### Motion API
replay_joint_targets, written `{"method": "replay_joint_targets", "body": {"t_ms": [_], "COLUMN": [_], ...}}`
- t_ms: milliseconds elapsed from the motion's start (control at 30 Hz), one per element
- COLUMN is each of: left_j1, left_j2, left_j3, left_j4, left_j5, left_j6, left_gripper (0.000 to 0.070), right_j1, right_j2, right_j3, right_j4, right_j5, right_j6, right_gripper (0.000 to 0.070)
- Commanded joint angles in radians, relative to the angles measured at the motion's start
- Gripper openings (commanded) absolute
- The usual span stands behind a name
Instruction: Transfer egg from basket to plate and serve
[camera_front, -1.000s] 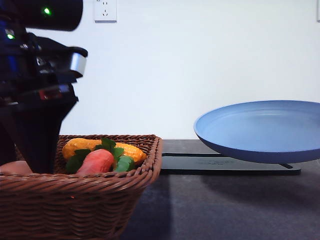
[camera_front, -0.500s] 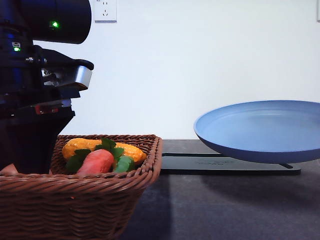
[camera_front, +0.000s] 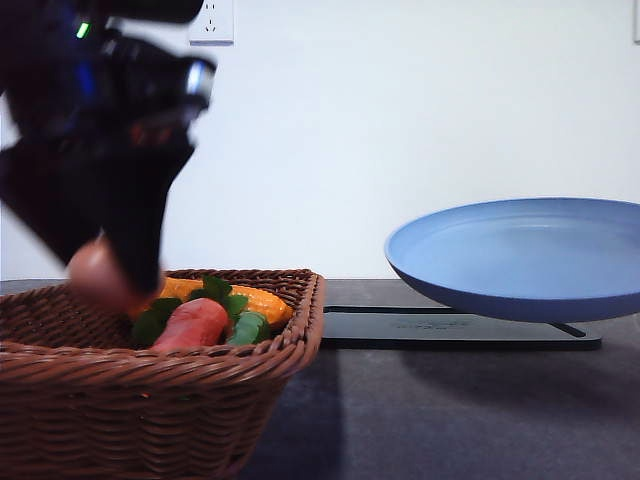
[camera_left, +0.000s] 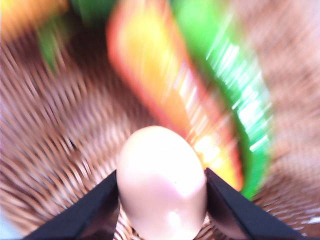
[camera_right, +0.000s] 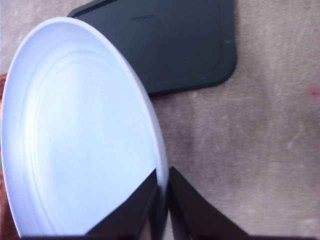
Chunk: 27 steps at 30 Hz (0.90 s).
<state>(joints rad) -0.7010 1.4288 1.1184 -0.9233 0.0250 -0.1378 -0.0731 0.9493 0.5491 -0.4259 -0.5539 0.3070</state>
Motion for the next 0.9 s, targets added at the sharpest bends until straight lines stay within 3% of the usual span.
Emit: {"method": "replay_joint_targets", "body": {"t_ms": [0, 133, 267, 533, 867], "left_j1": [-0.008, -0.009, -0.041, -0.174, -0.257], "left_j2": [0.015, 0.015, 0.015, 0.050, 0.218], "left_j3": [0.082, 0.229, 0.308, 0.313, 0.313], "left_j4": [-0.019, -0.012, 0.103, 0.283, 0.295], "left_j5": [-0.002, 0.039, 0.116, 0.155, 0.154], "left_j6": [0.022, 0.020, 0.018, 0.024, 0.071], "left_gripper": [0.0120, 0.0120, 0.0120, 0.0120, 0.0120], "right_j1": [0.000, 0.017, 0.063, 0.168, 0.208], "right_j2": [0.003, 0.003, 0.003, 0.003, 0.003], "right_j3": [0.005, 0.005, 0.005, 0.005, 0.005], "right_j4": [0.014, 0.012, -0.001, -0.009, -0.010], "right_j5": [-0.024, -0.064, -0.094, -0.100, -0.100], "right_j6": [0.029, 0.049, 0.053, 0.058, 0.063], "right_gripper": [0.0000, 0.0000, 0.0000, 0.0000, 0.0000]}}
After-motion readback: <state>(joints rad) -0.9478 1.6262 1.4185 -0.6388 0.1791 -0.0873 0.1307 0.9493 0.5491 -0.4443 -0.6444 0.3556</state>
